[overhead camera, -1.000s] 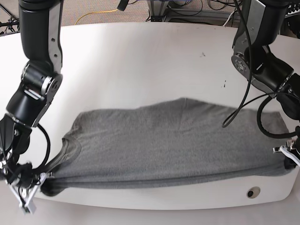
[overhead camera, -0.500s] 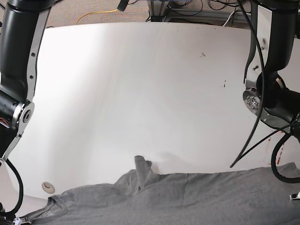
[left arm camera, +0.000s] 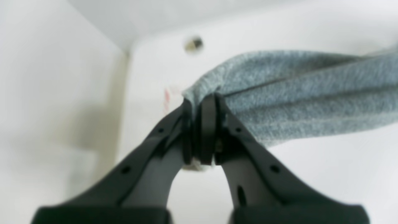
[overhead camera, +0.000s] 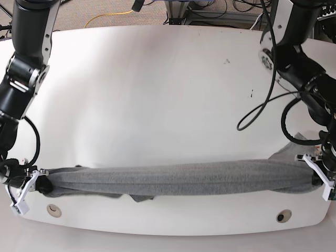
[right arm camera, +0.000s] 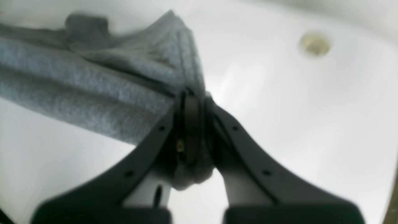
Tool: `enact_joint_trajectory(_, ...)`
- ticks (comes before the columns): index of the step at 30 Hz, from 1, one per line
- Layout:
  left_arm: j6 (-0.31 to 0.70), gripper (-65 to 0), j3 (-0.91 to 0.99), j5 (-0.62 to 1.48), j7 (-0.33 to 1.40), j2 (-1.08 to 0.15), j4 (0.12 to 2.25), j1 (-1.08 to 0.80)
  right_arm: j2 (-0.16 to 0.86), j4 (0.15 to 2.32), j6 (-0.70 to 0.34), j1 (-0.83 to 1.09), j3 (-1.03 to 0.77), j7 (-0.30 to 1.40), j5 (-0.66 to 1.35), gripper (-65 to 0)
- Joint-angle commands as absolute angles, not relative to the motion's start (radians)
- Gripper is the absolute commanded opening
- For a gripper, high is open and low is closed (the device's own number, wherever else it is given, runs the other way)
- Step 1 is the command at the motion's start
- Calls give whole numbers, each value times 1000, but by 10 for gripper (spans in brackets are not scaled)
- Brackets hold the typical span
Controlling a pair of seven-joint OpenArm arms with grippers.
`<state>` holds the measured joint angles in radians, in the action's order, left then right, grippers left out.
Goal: Fold the T-shirt properly
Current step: 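Lift the shirt side with both grippers and fold it over the body, then lay the folded edge down and open both grippers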
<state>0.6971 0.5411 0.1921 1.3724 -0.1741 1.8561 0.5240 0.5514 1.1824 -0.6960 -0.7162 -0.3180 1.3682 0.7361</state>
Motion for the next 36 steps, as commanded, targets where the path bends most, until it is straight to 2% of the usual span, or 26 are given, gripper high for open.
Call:
enact_joint_trajectory(1,698,-650,556,182,1351,-186,1883,484,567,1201,-698,-687,-351,1345,779,-650)
enact_joint_trajectory(11,698,-650,616,180,1194,-157,1894,87,558,1201,-698,-294,-475,1331,881,-650)
enact_joint_trajectory(16,698,-650,619,180,1141,-157,1894,-48,545,1204,-698,-163,-538,1328,894,-650)
enact_joint_trajectory(22,698,-650,621,179,1079,-162,1894,-143,544,1267,-698,-67,-564,1328,895,-650)
enact_joint_trajectory(32,698,-647,622,177,1076,-165,1894,-211,533,1349,-698,22,-564,1330,895,-642)
enact_joint_trajectory(36,698,-568,622,176,1076,-165,1893,-236,515,1356,-698,50,-564,1330,895,-639)
